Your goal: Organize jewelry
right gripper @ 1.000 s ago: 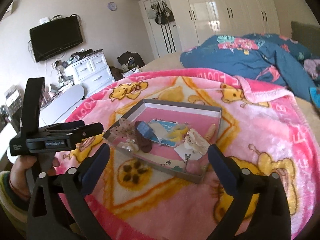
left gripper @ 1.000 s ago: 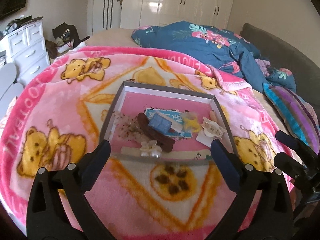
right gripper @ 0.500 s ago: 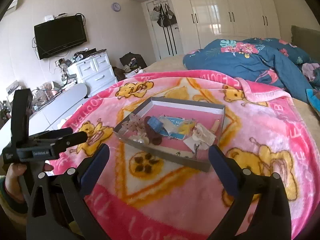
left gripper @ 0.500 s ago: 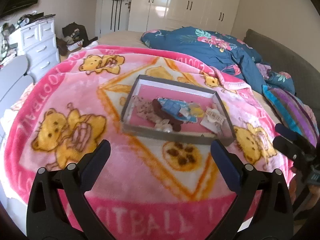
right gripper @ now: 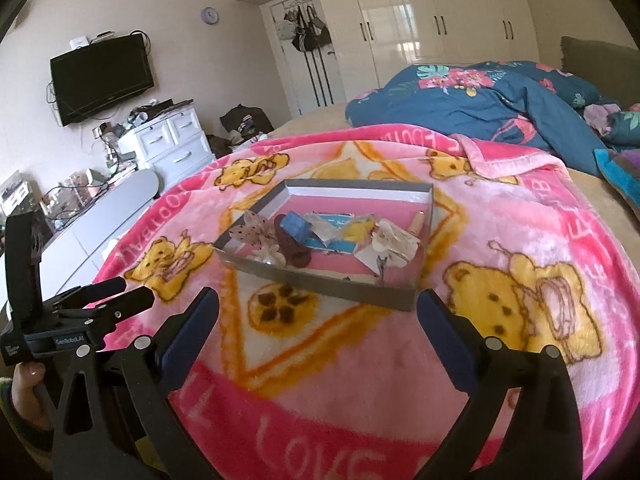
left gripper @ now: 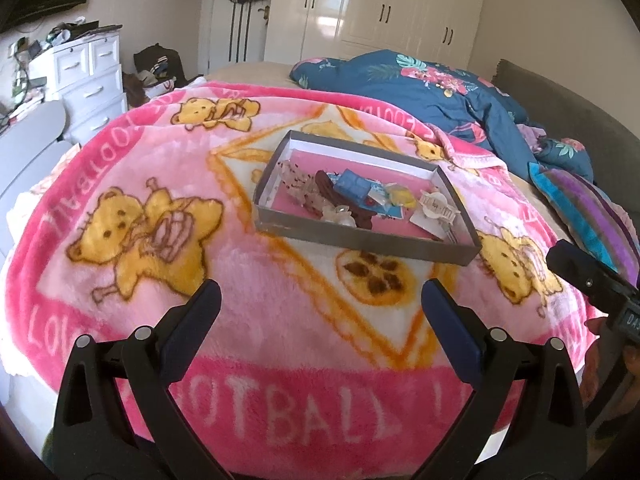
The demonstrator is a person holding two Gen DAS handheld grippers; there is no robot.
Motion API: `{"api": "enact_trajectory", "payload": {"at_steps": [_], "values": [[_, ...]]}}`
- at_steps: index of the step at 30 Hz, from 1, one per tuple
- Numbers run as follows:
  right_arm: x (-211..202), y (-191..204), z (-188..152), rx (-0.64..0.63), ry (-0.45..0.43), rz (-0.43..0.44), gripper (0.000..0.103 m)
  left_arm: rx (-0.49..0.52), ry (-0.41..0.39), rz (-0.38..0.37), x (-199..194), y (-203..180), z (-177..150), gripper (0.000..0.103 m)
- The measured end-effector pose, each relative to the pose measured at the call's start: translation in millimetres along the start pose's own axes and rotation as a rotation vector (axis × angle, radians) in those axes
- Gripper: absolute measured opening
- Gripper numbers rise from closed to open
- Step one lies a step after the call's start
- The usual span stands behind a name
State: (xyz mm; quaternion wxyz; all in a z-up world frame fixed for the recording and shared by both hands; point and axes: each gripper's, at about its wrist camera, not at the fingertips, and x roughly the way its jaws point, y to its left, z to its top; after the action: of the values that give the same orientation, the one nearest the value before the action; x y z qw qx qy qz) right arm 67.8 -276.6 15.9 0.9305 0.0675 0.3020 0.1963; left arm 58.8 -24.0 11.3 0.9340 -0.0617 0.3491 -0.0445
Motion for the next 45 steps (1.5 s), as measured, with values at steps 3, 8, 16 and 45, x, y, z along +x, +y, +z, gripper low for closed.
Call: {"api": "enact_trajectory", "payload": {"at_steps": [3,8,16,45], "values": [[4.1,0.5,-9.6,0.010,0.003,-0.011,0.099,-0.003,-0.006,0.004,4.2,1.3,-5.6,0.094],[13.7,0.5,-23.1,0.015,0.014,-0.048,0.099,-0.003,0.004,0.010,10.9,3.4,-10.1,0.094],[28.0,-6.0,-33.3,0.077,0.066,-0.058,0.099,-0.002,0.023,0.016,18.1,3.7,-15.6,0.094],[32.4,2.0,-40.7,0.074,0.106,-0.030,0.099,0.002,0.034,0.036,18.5,6.6,-18.9,0.094]]}}
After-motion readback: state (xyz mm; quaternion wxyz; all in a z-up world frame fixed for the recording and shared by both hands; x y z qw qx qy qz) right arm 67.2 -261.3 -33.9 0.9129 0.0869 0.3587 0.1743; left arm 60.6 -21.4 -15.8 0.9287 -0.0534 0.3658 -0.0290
